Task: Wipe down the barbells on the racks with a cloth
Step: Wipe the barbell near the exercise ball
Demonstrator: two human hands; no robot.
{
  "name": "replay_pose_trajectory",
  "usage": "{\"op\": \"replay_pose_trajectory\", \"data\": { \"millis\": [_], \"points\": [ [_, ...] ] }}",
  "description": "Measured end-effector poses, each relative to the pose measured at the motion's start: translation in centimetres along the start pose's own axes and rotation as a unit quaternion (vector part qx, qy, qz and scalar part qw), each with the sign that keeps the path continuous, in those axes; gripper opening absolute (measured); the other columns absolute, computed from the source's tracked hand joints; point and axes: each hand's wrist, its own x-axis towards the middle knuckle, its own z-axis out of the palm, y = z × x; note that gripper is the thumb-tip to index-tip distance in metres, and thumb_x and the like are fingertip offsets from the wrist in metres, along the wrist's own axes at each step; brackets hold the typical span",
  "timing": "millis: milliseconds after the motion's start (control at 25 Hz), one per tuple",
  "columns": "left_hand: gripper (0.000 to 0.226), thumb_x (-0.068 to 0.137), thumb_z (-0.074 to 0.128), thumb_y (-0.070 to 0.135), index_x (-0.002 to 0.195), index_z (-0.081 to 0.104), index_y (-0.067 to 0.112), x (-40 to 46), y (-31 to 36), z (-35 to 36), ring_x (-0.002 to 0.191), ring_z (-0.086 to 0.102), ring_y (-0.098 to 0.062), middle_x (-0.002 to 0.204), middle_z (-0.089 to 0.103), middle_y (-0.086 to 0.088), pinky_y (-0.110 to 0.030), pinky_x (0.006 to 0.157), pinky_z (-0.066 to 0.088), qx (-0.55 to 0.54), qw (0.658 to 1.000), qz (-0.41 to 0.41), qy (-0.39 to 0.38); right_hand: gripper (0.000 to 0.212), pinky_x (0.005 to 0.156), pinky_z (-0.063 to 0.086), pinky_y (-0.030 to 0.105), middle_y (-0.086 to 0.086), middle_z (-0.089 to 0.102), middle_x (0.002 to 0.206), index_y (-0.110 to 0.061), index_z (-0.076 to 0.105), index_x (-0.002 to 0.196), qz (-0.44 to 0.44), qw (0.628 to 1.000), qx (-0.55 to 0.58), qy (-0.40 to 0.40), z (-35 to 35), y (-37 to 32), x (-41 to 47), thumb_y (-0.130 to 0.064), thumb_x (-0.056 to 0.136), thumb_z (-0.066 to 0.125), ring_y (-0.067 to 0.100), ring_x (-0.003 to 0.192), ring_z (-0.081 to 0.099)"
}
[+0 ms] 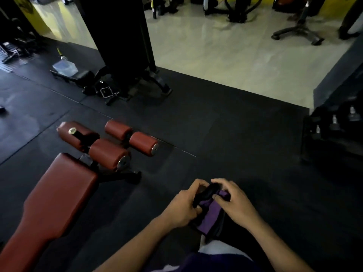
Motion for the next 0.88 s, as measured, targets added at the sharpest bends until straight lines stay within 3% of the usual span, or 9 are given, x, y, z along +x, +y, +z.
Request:
{"op": "replay_pose_trajectory", "data": {
  "millis": [160,360,520,680,880],
  "points": [
    [0.049,0.077,0.056,0.006,0.115,0.042,0.034,7.4,-0.1,-7.2,0.085,0.063,-0.008,0.099,0.062,0.012,-0.030,0.076,0.052,0.054,0.997,0.005,0.049,0.005,0.091,0.054,0.037,-0.014,0.064,0.101,-0.033,0.066,0.095,-0.067,0.997,-0.037,-0.022,-4.6,-2.8,10.9,-0.032,0.092,0.070,0.003,0.098,0.064],
    [0.027,0.085,0.059,0.027,0.108,0.050,0.036,14.9,-6.9,-16.2,0.091,0.058,-0.005,0.101,0.057,0.016,-0.038,0.082,0.051,0.139,0.981,-0.002,0.133,0.011,0.087,0.057,0.033,-0.018,0.070,0.087,-0.030,0.064,0.084,-0.086,0.992,-0.070,-0.065,-5.5,-7.5,25.6,-0.031,0.091,0.072,-0.003,0.088,0.067],
    [0.033,0.083,0.076,0.048,0.104,0.055,0.034,20.4,-11.3,-21.6,0.090,0.061,-0.005,0.100,0.062,0.014,-0.037,0.080,0.053,0.064,0.977,-0.016,0.202,0.013,0.082,0.058,0.035,-0.015,0.071,0.084,-0.029,0.064,0.082,-0.105,0.988,-0.083,-0.078,-5.7,-11.4,36.0,-0.028,0.089,0.076,0.000,0.084,0.069],
    [0.033,0.078,0.082,0.045,0.103,0.064,0.033,27.3,-13.0,-29.5,0.095,0.064,-0.005,0.100,0.067,0.014,-0.027,0.085,0.051,-0.011,0.963,-0.009,0.268,0.018,0.074,0.057,0.041,-0.009,0.071,0.078,-0.029,0.063,0.078,-0.118,0.985,-0.093,-0.086,-7.5,-17.3,46.3,-0.028,0.085,0.080,0.006,0.075,0.069],
    [0.040,0.083,0.078,0.049,0.119,0.066,0.037,36.2,-15.4,-39.1,0.104,0.061,-0.005,0.108,0.060,0.016,-0.026,0.090,0.050,0.037,0.962,0.014,0.270,0.016,0.083,0.057,0.040,-0.013,0.071,0.085,-0.034,0.065,0.081,-0.135,0.981,-0.100,-0.103,-8.7,-21.2,58.8,-0.029,0.086,0.078,0.003,0.084,0.068]
  ]
}}
